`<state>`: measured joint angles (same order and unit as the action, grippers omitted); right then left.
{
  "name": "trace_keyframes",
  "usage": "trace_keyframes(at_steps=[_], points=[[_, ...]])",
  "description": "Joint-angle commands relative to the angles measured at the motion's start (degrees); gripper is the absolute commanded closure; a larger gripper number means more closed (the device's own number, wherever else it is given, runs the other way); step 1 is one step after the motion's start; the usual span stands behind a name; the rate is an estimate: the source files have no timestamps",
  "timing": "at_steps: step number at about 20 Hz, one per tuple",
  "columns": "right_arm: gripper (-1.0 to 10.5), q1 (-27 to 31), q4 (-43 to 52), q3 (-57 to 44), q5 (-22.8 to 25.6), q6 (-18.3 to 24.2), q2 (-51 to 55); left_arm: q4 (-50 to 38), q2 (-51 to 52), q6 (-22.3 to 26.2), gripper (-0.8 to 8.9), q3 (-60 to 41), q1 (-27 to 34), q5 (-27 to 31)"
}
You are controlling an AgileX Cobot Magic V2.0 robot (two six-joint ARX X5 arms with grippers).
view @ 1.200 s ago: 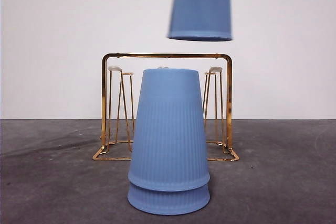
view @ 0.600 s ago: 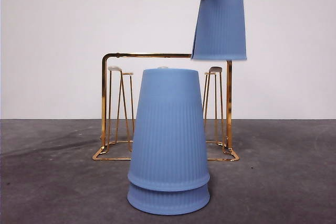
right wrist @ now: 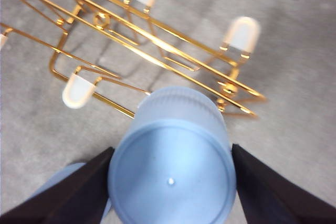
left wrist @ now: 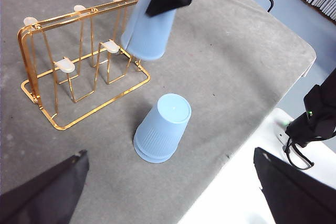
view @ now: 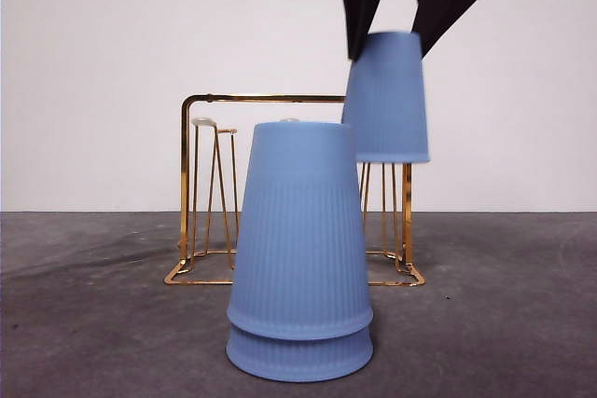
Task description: Pick the top cup and place it on cupholder, pick up the mid cup and place it on cupholder, last pick the bottom cup and place it on cupholder.
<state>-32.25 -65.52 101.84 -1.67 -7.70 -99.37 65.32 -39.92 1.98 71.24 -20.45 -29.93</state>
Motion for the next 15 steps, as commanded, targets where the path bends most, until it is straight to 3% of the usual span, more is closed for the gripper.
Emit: trace_keyframes(at_steps=[1,12,15], points=[[7.0,-0.4,2.7,-1.8,0.1,0.2,-1.3,-0.6,-0.1,0.4,3.14,1.2,-0.3,-0.1],[7.0,1.0,11.6,-12.5,0.0,-0.6,-1.3,-0.6,-0.1,0.4,3.14,1.2,-0.3,-0.1],[6.2,0.9,12.8,-12.5,-0.1,-0.6,-1.3,-0.6,-0.1,0.4,3.14,1.2,-0.3,-0.1]])
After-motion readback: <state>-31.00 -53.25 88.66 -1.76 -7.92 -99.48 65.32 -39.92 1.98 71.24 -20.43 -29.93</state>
